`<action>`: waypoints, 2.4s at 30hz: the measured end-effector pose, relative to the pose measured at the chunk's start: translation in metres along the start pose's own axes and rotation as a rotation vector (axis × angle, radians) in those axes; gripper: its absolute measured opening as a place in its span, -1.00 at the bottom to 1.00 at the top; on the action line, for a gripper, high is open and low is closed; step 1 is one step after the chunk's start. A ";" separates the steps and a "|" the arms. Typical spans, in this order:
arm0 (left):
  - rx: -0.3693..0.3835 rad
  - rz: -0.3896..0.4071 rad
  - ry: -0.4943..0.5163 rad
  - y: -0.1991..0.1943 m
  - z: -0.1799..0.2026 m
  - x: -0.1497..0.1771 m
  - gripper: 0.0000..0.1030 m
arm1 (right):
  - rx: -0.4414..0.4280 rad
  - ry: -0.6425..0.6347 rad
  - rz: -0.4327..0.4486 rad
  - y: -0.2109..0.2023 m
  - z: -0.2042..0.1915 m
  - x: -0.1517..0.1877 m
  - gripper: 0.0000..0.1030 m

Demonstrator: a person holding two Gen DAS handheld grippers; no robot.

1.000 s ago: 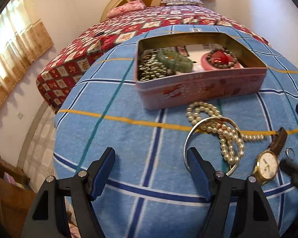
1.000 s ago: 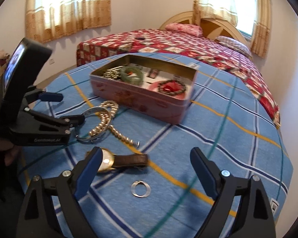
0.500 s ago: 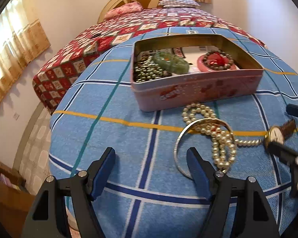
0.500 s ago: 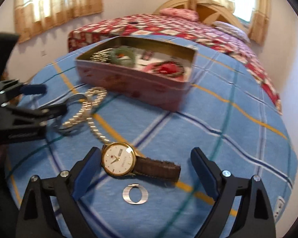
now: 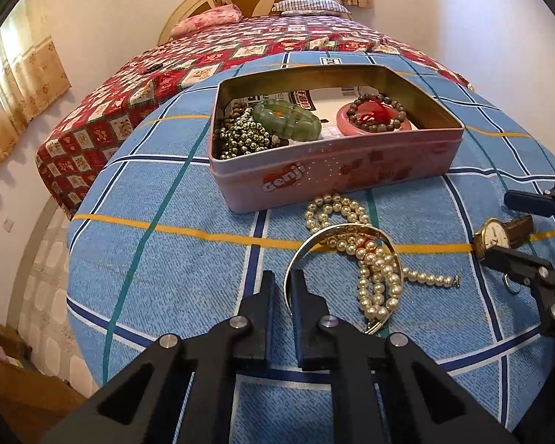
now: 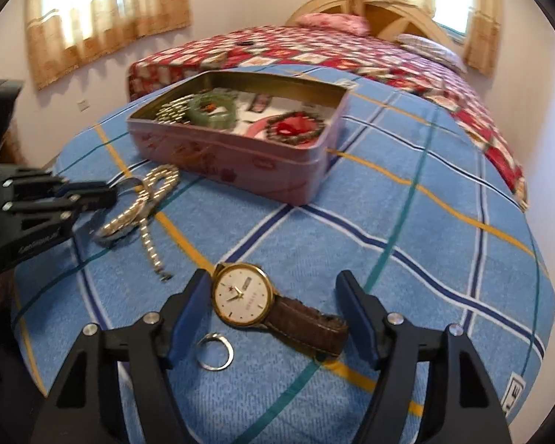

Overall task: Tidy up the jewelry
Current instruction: 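Grasp the silver bangle with the left tool while the right tool grasps the gold watch strap, then carry the silver bangle and gold watch over the tin with both tools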

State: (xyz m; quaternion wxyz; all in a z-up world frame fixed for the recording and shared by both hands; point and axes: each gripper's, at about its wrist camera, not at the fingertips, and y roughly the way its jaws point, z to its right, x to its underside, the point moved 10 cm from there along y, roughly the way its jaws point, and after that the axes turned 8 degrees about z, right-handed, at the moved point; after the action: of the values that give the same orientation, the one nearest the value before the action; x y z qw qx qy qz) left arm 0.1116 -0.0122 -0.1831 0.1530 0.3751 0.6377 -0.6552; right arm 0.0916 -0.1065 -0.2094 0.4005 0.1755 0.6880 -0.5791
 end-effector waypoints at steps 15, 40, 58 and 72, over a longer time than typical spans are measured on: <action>0.019 0.015 -0.007 -0.005 0.001 -0.005 -0.96 | -0.062 -0.050 -0.006 -0.002 -0.007 0.006 -0.61; 0.004 0.134 -0.028 -0.050 -0.015 -0.050 -0.96 | -0.007 -0.047 0.197 -0.036 -0.007 -0.042 -0.61; -0.035 0.190 0.003 -0.054 -0.027 -0.096 -0.95 | 0.022 -0.072 0.293 -0.048 0.003 -0.092 -0.61; -0.072 0.175 0.012 -0.026 -0.038 -0.123 -0.95 | 0.032 -0.072 0.345 -0.031 0.014 -0.135 -0.61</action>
State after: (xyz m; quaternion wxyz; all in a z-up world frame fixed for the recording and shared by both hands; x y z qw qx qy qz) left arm 0.1880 -0.0069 -0.0761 0.2192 0.4277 0.6263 -0.6138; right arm 0.1577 -0.0977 -0.0870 0.5157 0.2764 0.6237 -0.5184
